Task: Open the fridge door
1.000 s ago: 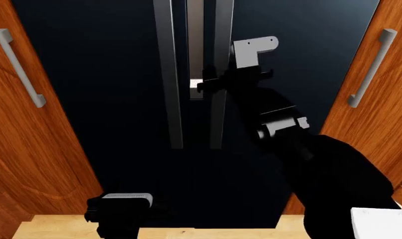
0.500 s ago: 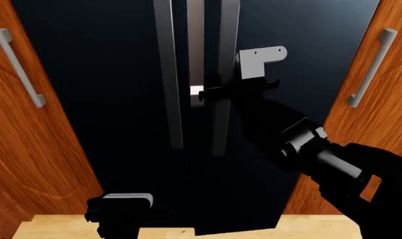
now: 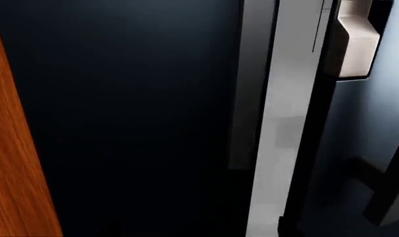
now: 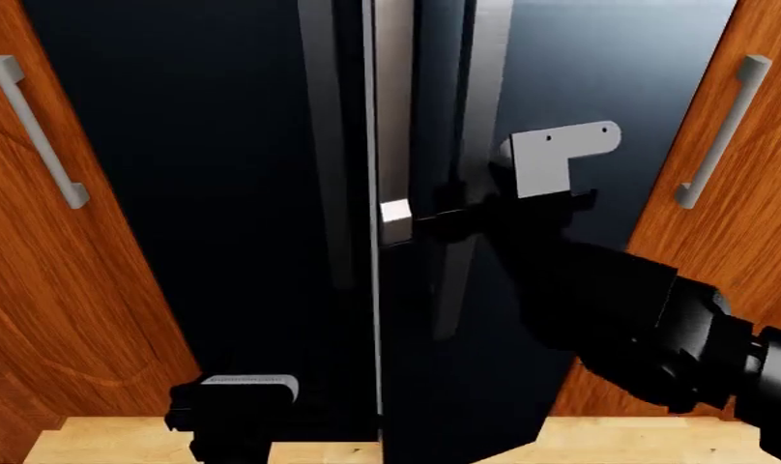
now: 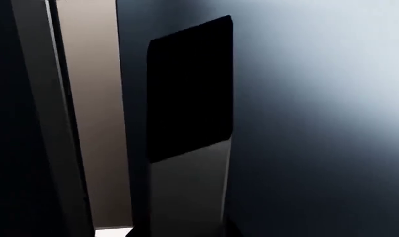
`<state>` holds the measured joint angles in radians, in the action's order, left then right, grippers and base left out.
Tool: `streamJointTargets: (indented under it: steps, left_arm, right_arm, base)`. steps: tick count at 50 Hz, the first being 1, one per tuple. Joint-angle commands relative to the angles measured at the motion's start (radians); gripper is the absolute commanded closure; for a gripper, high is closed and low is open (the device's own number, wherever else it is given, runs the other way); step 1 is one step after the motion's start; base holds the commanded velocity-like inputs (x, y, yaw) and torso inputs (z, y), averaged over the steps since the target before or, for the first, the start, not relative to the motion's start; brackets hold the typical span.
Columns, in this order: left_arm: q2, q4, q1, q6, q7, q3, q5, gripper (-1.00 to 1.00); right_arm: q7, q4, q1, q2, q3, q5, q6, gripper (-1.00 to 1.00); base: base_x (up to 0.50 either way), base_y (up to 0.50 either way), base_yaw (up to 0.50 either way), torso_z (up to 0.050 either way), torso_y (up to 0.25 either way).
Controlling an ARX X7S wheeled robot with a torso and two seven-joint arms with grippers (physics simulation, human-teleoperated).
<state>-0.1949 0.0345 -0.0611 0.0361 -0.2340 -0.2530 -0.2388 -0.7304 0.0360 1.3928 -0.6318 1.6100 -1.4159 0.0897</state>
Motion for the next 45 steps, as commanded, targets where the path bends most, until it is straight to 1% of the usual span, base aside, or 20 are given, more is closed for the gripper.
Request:
streamJointTargets:
  steps: [1,16,28,29,33,39,45]
  left_arm:
    - [-0.001,0.002,0.003,-0.010,-0.004,0.006,0.004,-1.00]
    - [-0.006,-0.007,0.003,-0.019,-0.012,0.005,-0.006,-1.00]
    - [-0.012,-0.008,0.005,-0.022,-0.012,0.000,-0.011,-1.00]
    - [-0.013,-0.009,0.006,-0.021,-0.011,-0.001,-0.011,-1.00]
    - [-0.007,-0.005,-0.003,-0.017,-0.018,-0.008,-0.006,-1.00]
    - [-0.008,0.000,-0.005,-0.018,-0.021,-0.013,-0.005,-1.00]
    - [-0.014,-0.002,-0.001,-0.024,-0.020,-0.013,-0.010,-1.00]
  right_arm:
    - [-0.099,-0.252,0.040,-0.150,-0.032,0.081,-0.030,1.00]
    - [-0.193,-0.401,0.032,-0.265,-0.022,0.078,-0.053,1.00]
    - [-0.236,-0.446,0.017,-0.303,-0.026,0.094,-0.041,1.00]
    - [-0.242,-0.447,0.012,-0.306,-0.027,0.102,-0.033,-1.00]
    - [-0.255,-0.456,0.011,-0.310,-0.017,0.113,-0.051,-1.00]
    - [-0.290,-0.500,-0.012,-0.332,-0.018,0.131,-0.029,-1.00]
    - [-0.368,-0.608,-0.054,-0.377,-0.010,0.190,0.001,-1.00]
  base:
    - [0.00,0.00,0.00,0.000,0.010]
    - [0.00,0.00,0.00,0.001,0.002]
    - [0.00,0.00,0.00,0.000,0.002]
    - [0.00,0.00,0.00,0.000,0.000]
    - [0.00,0.00,0.00,0.000,0.000]
    - [0.00,0.00,0.00,0.000,0.000]
    - [0.00,0.00,0.00,0.000,0.000]
